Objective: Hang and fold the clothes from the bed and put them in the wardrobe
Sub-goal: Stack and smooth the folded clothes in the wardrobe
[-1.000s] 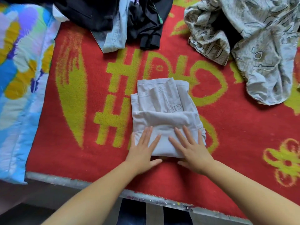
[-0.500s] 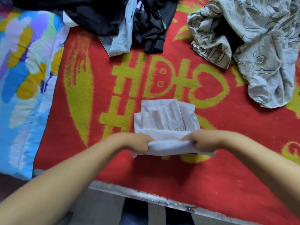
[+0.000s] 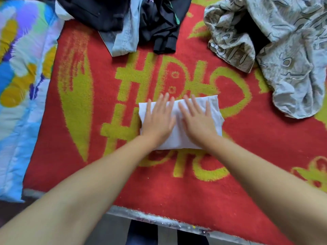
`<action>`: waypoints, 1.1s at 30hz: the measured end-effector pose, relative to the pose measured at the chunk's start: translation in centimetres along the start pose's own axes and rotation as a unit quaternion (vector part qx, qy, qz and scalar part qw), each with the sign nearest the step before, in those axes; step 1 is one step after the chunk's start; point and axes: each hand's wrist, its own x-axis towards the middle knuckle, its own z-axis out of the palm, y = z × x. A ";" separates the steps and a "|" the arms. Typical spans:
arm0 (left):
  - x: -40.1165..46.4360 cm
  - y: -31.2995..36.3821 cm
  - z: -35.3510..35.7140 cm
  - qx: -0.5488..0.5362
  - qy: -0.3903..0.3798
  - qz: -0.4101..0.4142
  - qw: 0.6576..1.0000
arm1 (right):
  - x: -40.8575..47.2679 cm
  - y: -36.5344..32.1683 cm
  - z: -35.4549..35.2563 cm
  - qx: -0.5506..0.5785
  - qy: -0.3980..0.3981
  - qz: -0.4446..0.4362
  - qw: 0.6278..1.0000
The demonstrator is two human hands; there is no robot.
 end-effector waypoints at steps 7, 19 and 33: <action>-2.5 -1.8 5.3 0.014 -0.033 -0.099 0.994 | -2.1 3.0 4.3 -0.014 -0.038 0.072 0.997; -6.6 -1.5 4.0 0.095 -0.066 0.113 0.987 | -6.5 2.3 2.9 -0.102 -0.066 -0.098 0.988; -3.3 0.9 -5.0 0.050 -0.178 -0.029 0.982 | -2.3 -1.2 -6.1 -0.096 -0.136 -0.038 0.985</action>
